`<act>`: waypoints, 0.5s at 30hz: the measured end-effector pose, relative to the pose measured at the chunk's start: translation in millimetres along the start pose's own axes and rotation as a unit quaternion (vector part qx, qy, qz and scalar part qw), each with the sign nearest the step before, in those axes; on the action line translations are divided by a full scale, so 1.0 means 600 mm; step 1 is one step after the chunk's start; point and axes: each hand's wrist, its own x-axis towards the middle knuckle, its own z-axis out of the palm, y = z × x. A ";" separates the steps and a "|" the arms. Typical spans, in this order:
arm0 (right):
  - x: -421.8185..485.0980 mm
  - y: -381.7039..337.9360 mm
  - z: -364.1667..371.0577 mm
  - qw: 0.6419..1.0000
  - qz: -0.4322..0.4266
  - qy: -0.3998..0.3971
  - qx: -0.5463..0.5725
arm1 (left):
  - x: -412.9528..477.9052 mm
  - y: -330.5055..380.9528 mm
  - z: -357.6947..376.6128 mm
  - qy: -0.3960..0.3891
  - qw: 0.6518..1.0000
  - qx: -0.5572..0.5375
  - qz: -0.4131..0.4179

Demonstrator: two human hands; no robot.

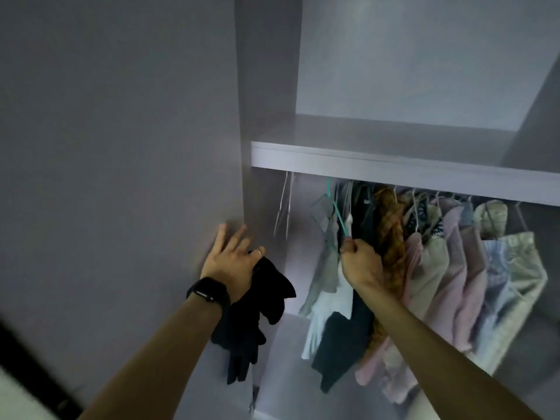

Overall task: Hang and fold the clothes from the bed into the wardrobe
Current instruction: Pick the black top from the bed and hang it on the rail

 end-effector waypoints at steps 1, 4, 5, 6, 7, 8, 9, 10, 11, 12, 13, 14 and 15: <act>-0.040 0.014 -0.027 1.000 0.008 -0.005 0.024 | -0.012 0.017 -0.005 -0.004 0.998 -0.061 0.023; -0.163 0.059 -0.101 0.994 0.032 -0.005 0.106 | -0.060 0.080 -0.012 0.001 0.979 -0.171 0.111; -0.205 0.076 -0.122 0.991 0.042 -0.008 0.129 | -0.077 0.102 -0.009 0.004 0.972 -0.195 0.133; -0.241 0.091 -0.141 0.988 0.048 -0.015 0.148 | -0.090 0.122 -0.005 0.011 0.963 -0.221 0.155; -0.278 0.107 -0.164 0.983 0.061 -0.022 0.170 | -0.101 0.142 -0.004 0.015 0.952 -0.244 0.182; -0.313 0.126 -0.183 0.976 0.074 -0.034 0.202 | -0.114 0.160 0.001 0.018 0.943 -0.265 0.202; -0.331 0.139 -0.193 0.965 0.090 -0.056 0.242 | -0.118 0.167 0.003 0.018 0.936 -0.280 0.213; -0.368 0.167 -0.211 0.948 0.118 -0.066 0.287 | -0.135 0.194 0.006 0.009 0.929 -0.290 0.232; -0.382 0.182 -0.218 0.930 0.133 -0.085 0.332 | -0.143 0.199 0.008 0.007 0.923 -0.302 0.236; -0.404 0.204 -0.234 0.912 0.149 -0.086 0.374 | -0.153 0.219 0.008 0.004 0.914 -0.319 0.250; -0.423 0.223 -0.244 0.894 0.160 -0.091 0.409 | -0.164 0.231 0.010 0.012 0.908 -0.329 0.260; -0.429 0.231 -0.251 0.887 0.163 -0.115 0.418 | -0.170 0.232 0.009 0.036 0.906 -0.327 0.265; -0.448 0.251 -0.262 0.890 0.164 -0.139 0.403 | -0.180 0.247 0.008 0.049 0.909 -0.306 0.279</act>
